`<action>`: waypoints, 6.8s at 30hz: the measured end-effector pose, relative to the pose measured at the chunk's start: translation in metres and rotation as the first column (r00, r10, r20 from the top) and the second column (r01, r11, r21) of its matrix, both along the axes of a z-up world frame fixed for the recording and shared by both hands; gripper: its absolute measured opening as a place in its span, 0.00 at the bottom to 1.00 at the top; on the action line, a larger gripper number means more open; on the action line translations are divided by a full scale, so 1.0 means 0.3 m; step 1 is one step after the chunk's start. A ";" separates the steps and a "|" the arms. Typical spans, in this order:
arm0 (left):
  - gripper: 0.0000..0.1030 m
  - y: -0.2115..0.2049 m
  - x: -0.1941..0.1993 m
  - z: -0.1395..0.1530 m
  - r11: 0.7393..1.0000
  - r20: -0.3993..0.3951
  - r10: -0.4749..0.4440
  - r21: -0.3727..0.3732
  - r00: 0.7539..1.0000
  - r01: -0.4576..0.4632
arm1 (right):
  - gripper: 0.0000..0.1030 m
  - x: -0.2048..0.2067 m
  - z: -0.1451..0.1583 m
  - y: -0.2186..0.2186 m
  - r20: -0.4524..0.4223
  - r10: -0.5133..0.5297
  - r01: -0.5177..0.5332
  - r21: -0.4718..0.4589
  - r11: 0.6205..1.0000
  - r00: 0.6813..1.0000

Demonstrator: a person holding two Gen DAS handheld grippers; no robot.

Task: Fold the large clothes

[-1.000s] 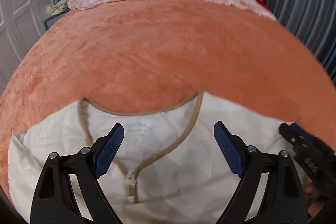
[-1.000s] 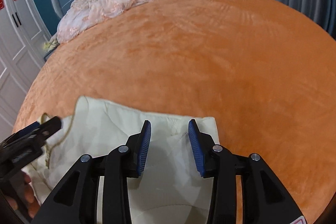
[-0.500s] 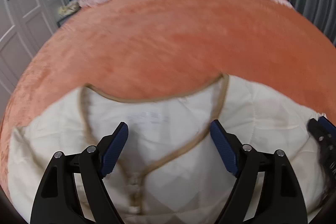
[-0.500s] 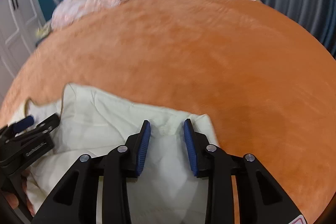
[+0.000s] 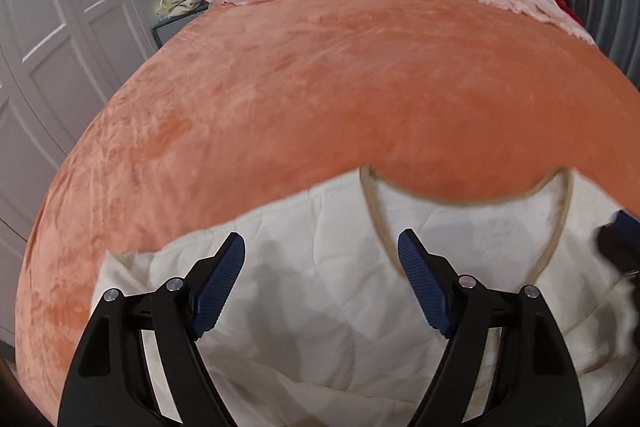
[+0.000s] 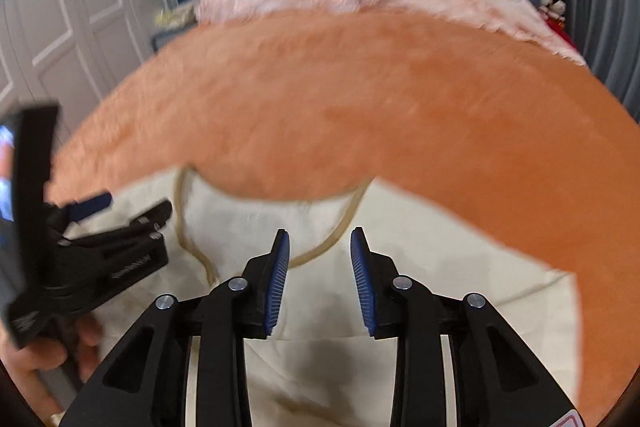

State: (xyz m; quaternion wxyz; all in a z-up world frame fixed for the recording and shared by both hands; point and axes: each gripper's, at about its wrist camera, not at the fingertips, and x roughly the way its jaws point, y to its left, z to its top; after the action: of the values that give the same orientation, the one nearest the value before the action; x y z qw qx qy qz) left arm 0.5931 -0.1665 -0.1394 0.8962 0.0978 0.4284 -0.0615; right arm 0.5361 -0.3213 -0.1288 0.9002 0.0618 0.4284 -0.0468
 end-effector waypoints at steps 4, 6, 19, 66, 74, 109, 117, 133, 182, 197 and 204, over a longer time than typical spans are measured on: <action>0.75 -0.004 -0.006 -0.066 1.000 0.012 0.000 0.022 1.000 0.000 | 0.26 0.025 -0.115 0.001 -0.049 -0.014 0.014 -0.002 1.000 0.999; 0.76 -0.007 -0.001 -0.078 0.999 0.023 0.010 0.034 1.000 -0.010 | 0.24 0.023 -0.123 -0.005 -0.041 -0.025 0.026 0.013 1.000 0.999; 0.82 0.001 -0.008 -0.117 0.999 0.084 0.040 0.019 0.996 -0.042 | 0.23 0.034 -0.169 0.031 0.003 -0.041 0.041 -0.053 0.998 0.999; 0.90 1.001 -1.252 -0.025 0.840 -0.286 0.182 -0.452 0.941 -0.300 | 0.64 -1.771 0.030 -0.229 0.068 -0.410 0.381 0.256 0.888 0.910; 0.65 0.941 -1.236 -0.024 0.821 -0.311 0.165 -0.483 0.936 -0.305 | 0.65 -1.719 -0.079 -0.276 -0.026 -0.442 0.404 0.453 0.794 0.897; 0.06 1.173 -1.866 0.710 0.849 0.079 0.021 -0.527 0.997 0.024 | 0.03 -2.216 0.710 0.133 0.460 -0.007 -0.024 0.062 0.998 0.888; 0.07 0.999 -1.473 0.659 0.922 0.115 0.079 -0.387 0.990 -0.028 | 0.06 -1.796 0.646 0.001 0.478 -0.148 0.111 0.104 0.988 0.866; 0.73 0.956 -1.259 0.442 0.947 0.049 0.152 -0.293 0.987 -0.132 | 0.50 -1.695 0.387 -0.069 0.310 -0.237 0.199 0.150 0.968 0.921; 0.14 0.719 -0.921 -0.017 0.980 -0.031 0.175 -0.095 0.984 -0.177 | 0.09 -1.231 -0.040 -0.099 0.033 -0.304 0.303 0.025 0.953 0.952; 0.17 0.700 -0.919 -0.017 0.982 -0.020 0.182 -0.053 0.983 -0.182 | 0.15 -1.213 -0.031 -0.095 0.022 -0.313 0.313 0.007 0.950 0.949; 0.36 0.669 -0.996 0.207 0.985 0.105 0.174 -0.036 0.979 -0.171 | 0.20 -1.292 0.215 -0.037 0.224 -0.316 0.302 0.098 0.948 0.922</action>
State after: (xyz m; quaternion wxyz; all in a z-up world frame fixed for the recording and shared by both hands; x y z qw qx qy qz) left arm 0.2943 0.0342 -0.0774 0.9210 0.0516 0.3857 0.0160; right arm 0.1484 -0.3323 -0.0643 0.9239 0.1613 0.3039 -0.1673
